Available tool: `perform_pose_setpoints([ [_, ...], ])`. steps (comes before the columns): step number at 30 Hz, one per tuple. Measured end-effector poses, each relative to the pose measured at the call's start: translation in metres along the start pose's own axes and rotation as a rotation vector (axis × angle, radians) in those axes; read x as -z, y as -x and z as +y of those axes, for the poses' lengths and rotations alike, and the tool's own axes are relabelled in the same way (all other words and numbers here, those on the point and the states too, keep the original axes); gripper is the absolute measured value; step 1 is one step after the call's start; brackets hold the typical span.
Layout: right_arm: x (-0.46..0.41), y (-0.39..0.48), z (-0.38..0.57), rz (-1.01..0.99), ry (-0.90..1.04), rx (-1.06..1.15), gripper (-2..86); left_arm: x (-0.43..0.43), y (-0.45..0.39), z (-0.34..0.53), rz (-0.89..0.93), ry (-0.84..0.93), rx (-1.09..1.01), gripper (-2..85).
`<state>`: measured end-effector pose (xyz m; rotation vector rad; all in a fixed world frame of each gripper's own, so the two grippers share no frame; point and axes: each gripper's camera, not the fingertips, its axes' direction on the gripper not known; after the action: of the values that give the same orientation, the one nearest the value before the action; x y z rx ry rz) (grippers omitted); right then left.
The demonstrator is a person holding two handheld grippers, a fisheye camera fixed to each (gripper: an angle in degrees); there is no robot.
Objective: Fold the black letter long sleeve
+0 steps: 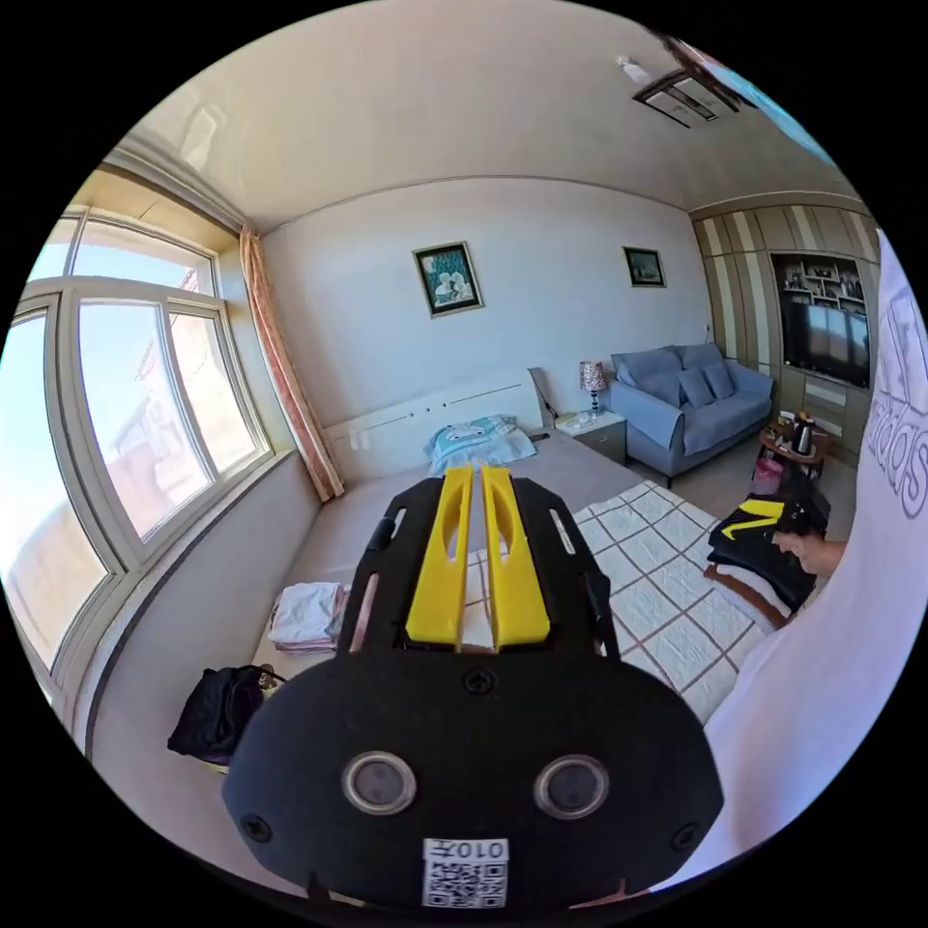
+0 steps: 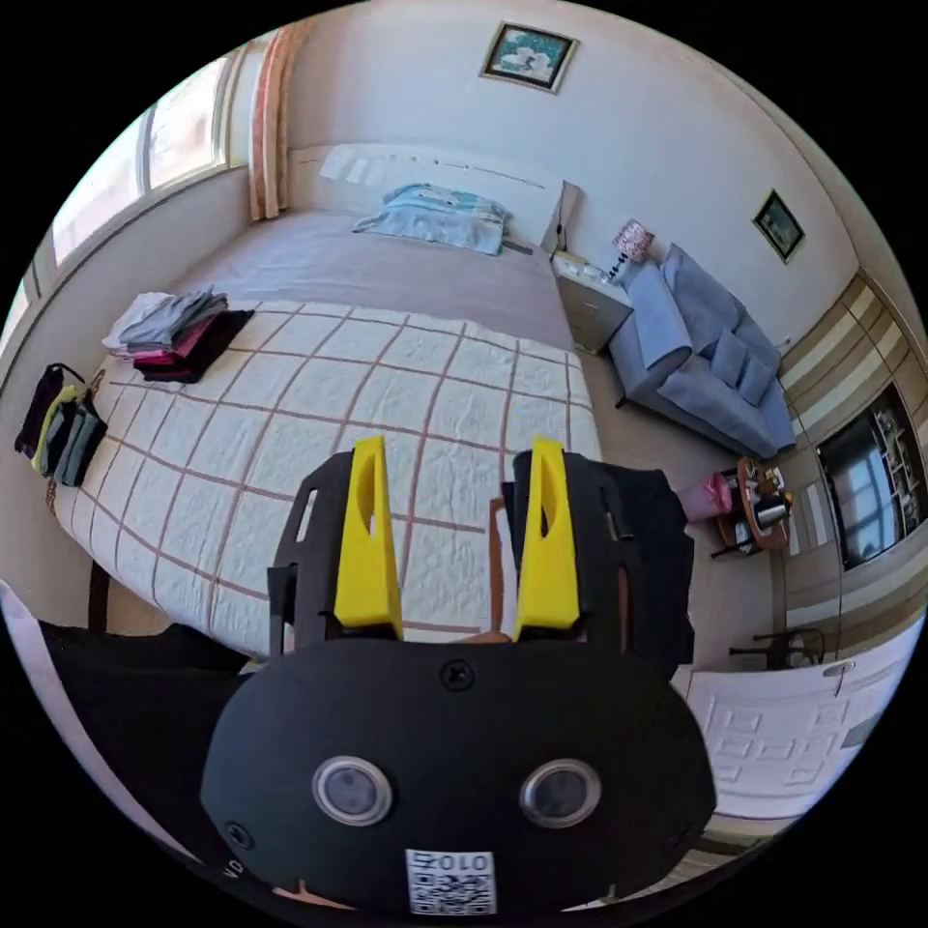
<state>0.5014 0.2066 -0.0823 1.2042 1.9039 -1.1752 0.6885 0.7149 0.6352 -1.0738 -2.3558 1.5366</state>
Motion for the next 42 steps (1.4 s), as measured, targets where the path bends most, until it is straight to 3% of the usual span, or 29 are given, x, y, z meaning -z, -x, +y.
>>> perform_pose_setpoints([
  [3,-0.057,-0.032,0.001,0.083,0.107,-0.020,18.6,0.009,-0.010,-0.008,0.045,0.065,0.106,0.0],
  [10,-0.170,-0.051,-0.032,0.250,0.268,0.052,19.2,0.041,-0.005,-0.007,-0.070,0.163,0.355,-0.2],
  [16,-0.251,-0.076,-0.024,0.278,0.474,0.058,15.7,0.065,0.002,-0.012,-0.133,0.195,0.375,-0.2],
  [19,-0.252,-0.111,-0.010,0.170,0.432,-0.041,12.0,0.061,0.009,-0.010,-0.124,0.220,0.382,-0.2],
  [24,-0.227,-0.212,0.032,-0.238,0.279,-0.353,9.2,0.042,0.028,0.000,-0.010,0.201,0.428,-0.2],
  [26,-0.205,-0.261,0.071,-0.409,0.146,-0.485,9.0,0.034,0.036,0.005,0.037,0.194,0.444,-0.1],
  [33,-0.140,-0.336,0.201,-0.618,-0.293,-0.846,8.6,-0.006,0.073,0.033,0.340,0.161,0.498,1.0],
  [36,-0.101,-0.343,0.199,-0.593,-0.337,-0.745,8.5,-0.031,0.089,0.037,0.537,0.164,0.474,4.2],
  [39,-0.045,-0.327,0.166,-0.543,-0.392,-0.456,8.5,-0.063,0.107,0.035,0.736,0.206,0.466,11.3],
  [42,0.007,-0.291,0.141,-0.632,-0.547,-0.172,8.5,-0.093,0.119,0.033,0.945,0.230,0.453,15.5],
])
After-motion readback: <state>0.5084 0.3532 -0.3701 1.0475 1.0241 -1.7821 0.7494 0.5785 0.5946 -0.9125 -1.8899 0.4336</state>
